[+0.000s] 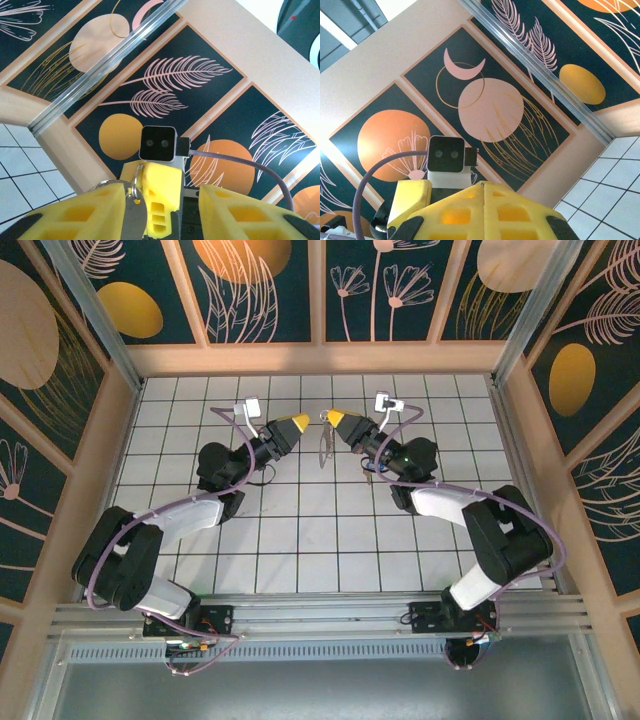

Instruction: Put the keys on the keyring

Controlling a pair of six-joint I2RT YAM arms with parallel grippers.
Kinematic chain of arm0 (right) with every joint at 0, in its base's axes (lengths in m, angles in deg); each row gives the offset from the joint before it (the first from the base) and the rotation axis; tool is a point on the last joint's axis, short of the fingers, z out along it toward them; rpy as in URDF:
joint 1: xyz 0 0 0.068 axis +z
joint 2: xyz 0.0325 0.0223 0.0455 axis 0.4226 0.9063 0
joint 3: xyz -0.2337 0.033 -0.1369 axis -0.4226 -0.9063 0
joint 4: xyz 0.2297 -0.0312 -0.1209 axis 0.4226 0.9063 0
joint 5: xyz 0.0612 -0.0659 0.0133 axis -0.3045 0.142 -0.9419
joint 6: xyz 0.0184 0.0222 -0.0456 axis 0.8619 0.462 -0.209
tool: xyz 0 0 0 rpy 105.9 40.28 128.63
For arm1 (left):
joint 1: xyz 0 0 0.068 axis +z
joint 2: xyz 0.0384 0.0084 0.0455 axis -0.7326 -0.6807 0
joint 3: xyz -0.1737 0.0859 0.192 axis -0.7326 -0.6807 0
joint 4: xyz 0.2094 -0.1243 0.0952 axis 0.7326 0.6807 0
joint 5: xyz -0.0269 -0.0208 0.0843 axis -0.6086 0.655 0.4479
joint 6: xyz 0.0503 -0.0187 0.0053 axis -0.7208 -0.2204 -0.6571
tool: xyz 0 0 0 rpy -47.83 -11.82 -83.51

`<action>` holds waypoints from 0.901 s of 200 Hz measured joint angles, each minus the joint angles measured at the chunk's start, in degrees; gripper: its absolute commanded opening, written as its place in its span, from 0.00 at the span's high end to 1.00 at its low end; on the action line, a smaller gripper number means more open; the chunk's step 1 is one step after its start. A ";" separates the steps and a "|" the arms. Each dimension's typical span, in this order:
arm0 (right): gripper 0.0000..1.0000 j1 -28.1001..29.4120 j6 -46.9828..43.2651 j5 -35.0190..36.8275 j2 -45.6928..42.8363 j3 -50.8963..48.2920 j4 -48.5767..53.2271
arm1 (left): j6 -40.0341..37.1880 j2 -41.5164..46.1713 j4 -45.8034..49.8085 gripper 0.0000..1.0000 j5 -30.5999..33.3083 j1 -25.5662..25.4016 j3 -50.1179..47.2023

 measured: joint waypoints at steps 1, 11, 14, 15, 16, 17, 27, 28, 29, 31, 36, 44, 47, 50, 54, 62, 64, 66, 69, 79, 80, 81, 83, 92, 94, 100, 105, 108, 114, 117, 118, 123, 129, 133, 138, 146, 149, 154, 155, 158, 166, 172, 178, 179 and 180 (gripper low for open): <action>1.00 0.00 0.02 0.02 0.04 0.02 -0.02 | 0.02 -0.02 0.02 0.60 0.00 0.00 0.00; 1.00 0.02 0.31 0.17 0.42 0.04 -0.04 | 0.15 -0.15 0.00 0.60 -0.02 -0.15 0.00; 1.00 0.02 0.37 0.20 0.50 0.04 -0.04 | 0.17 -0.22 -0.02 0.61 -0.02 -0.15 0.00; 1.00 0.02 0.48 0.20 0.55 0.04 -0.04 | 0.17 -0.22 -0.02 0.61 -0.04 -0.15 0.00; 1.00 0.02 0.52 0.17 0.59 0.04 -0.07 | 0.17 -0.24 0.00 0.61 -0.02 -0.17 0.00; 1.00 0.02 0.50 0.20 0.63 0.04 -0.07 | 0.17 -0.26 0.00 0.61 -0.02 -0.20 0.00; 1.00 0.11 0.76 0.20 0.83 0.04 -0.07 | 0.22 -0.48 -0.07 0.61 -0.02 -0.37 0.00; 1.00 0.11 0.79 0.20 0.83 0.04 -0.07 | 0.22 -0.52 -0.09 0.62 -0.02 -0.39 0.00; 1.00 0.11 0.85 0.20 0.83 0.04 -0.07 | 0.20 -0.55 -0.09 0.61 -0.02 -0.42 0.00; 1.00 0.15 0.90 0.20 0.85 0.04 -0.07 | 0.22 -0.59 -0.13 0.61 -0.02 -0.44 0.00; 1.00 0.20 0.94 0.20 0.90 0.04 -0.07 | 0.22 -0.79 -0.22 0.61 -0.04 -0.48 0.00; 1.00 0.24 0.98 0.20 0.94 0.04 -0.11 | 0.24 -1.09 -0.39 0.62 -0.04 -0.59 0.00; 1.00 0.26 1.01 0.20 0.94 0.04 -0.11 | 0.26 -1.22 -0.42 0.62 -0.04 -0.59 0.00; 1.00 0.31 1.09 0.20 0.94 0.04 -0.11 | 0.28 -1.33 -0.44 0.62 -0.04 -0.61 0.00; 1.00 0.31 1.09 0.20 0.94 0.04 -0.11 | 0.35 -1.51 -0.46 0.62 -0.04 -0.68 0.00; 1.00 0.31 1.11 0.20 0.94 0.04 -0.20 | 0.39 -1.90 -0.57 0.62 -0.04 -0.79 0.00; 1.00 0.31 1.11 0.20 0.94 0.04 -0.24 | 0.39 -1.99 -0.63 0.62 -0.04 -0.81 0.00; 1.00 0.31 1.11 0.20 0.94 0.04 -0.26 | 0.39 -2.10 -0.72 0.62 -0.04 -0.83 0.00; 1.00 0.31 1.11 0.20 0.94 0.04 -0.33 | 0.42 -2.27 -0.81 0.62 -0.04 -0.87 0.00; 1.00 0.31 1.11 0.20 0.94 0.04 -0.52 | 0.57 -2.80 -1.11 0.63 -0.04 -0.90 0.00; 1.00 0.31 1.11 0.20 0.94 0.04 -0.52 | 0.59 -2.82 -1.14 0.63 -0.07 -0.90 0.02; 1.00 0.31 1.11 0.20 0.94 0.04 -0.55 | 0.61 -2.91 -1.18 0.63 -0.07 -0.90 0.00; 1.00 0.31 1.11 0.20 0.94 0.04 -0.57 | 0.61 -2.97 -1.22 0.63 -0.04 -0.90 0.02; 1.00 0.35 1.11 0.20 0.94 0.04 -0.74 | 0.79 -3.37 -1.42 0.63 -0.07 -0.94 0.02; 1.00 0.37 1.11 0.20 0.94 0.04 -0.74 | 0.81 -3.45 -1.46 0.63 -0.04 -0.98 0.02; 1.00 0.42 1.11 0.20 0.94 0.04 -0.85 | 0.83 -3.67 -1.53 0.63 -0.04 -1.03 0.02; 1.00 0.50 1.11 0.22 0.94 0.04 -0.92 | 0.85 -3.78 -1.57 0.63 -0.04 -1.03 0.02; 1.00 0.52 1.09 0.20 0.94 0.04 -0.94 | 0.85 -3.85 -1.64 0.63 -0.04 -1.05 0.02; 1.00 0.63 1.11 0.20 0.94 0.04 -0.96 | 0.87 -3.96 -1.75 0.64 -0.04 -1.11 0.02; 1.00 0.63 1.11 0.20 0.94 0.04 -0.96 | 0.90 -3.96 -1.79 0.64 -0.04 -1.18 0.02; 1.00 0.66 1.11 0.20 0.94 0.04 -0.96 | 0.92 -3.96 -1.81 0.64 -0.04 -1.18 0.02; 1.00 0.72 1.11 0.20 0.94 0.04 -0.96 | 1.03 -3.98 -1.90 0.64 -0.04 -1.25 0.02; 1.00 0.74 1.11 0.20 0.94 0.04 -0.96 | 1.05 -3.98 -2.05 0.64 -0.04 -1.33 0.02; 1.00 0.79 1.11 0.20 0.96 0.04 -0.96 | 1.05 -3.98 -2.23 0.64 -0.04 -1.33 0.02; 1.00 0.79 1.11 0.17 0.96 0.04 -0.98 | 1.07 -3.98 -2.45 0.64 -0.04 -1.36 0.02; 1.00 0.87 1.11 0.17 0.98 0.04 -0.98 | 1.16 -3.98 -2.73 0.64 -0.04 -1.46 0.02; 1.00 0.90 1.11 0.20 1.03 0.04 -0.98 | 1.22 -3.98 -2.84 0.64 -0.04 -1.51 0.02; 1.00 0.96 1.11 0.20 1.05 0.04 -0.98 | 1.22 -3.98 -2.95 0.65 -0.02 -1.53 0.02; 1.00 0.96 1.11 0.20 1.07 0.04 -0.98 | 1.22 -3.98 -2.97 0.65 -0.04 -1.53 0.02; 1.00 1.01 1.11 0.17 1.09 0.04 -0.98 | 1.25 -3.98 -2.99 0.65 -0.04 -1.55 0.02; 1.00 1.01 1.11 0.17 1.18 0.04 -1.01 | 1.25 -3.98 -2.99 0.65 -0.04 -1.60 0.02; 1.00 1.05 1.11 0.17 1.25 0.04 -1.01 | 1.25 -4.00 -2.99 0.65 -0.04 -1.60 0.02; 1.00 1.05 1.11 0.17 1.36 0.04 -1.03 | 1.25 -4.02 -2.99 0.65 -0.04 -1.60 0.02; 1.00 1.05 1.11 0.17 1.36 0.04 -1.01 | 1.25 -4.02 -2.99 0.66 -0.04 -1.60 0.02; 1.00 1.05 1.11 0.17 1.36 0.04 -1.01 | 1.25 -4.04 -2.99 0.66 -0.04 -1.60 0.02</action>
